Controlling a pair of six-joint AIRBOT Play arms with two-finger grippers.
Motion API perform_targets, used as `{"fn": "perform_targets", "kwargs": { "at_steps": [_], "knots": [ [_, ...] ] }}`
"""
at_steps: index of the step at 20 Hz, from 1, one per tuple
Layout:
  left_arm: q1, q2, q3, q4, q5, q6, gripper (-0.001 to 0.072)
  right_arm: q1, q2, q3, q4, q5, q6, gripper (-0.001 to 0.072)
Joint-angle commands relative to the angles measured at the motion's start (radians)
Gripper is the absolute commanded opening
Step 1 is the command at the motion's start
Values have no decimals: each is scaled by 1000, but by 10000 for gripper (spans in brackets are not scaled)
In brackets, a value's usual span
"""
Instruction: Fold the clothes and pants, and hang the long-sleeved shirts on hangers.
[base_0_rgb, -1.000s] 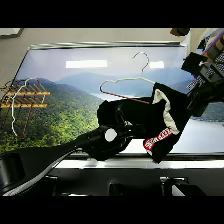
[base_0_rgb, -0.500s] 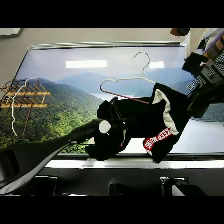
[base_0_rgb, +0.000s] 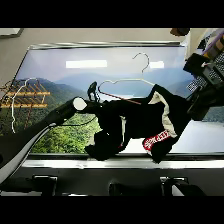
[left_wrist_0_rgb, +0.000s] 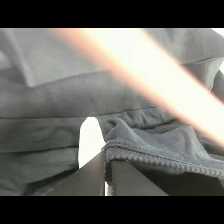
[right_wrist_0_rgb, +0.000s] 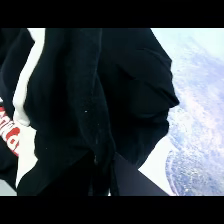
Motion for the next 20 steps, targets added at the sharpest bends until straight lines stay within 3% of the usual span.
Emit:
{"fn": "perform_targets", "kwargs": {
  "at_steps": [1,20],
  "knots": [
    [64,5,40,5,-64,39,35,0,1,0,6,17,3,44],
    [283,3,144,18,-156,48,35,0,13,0,2,34,-2,42]
  ]
}}
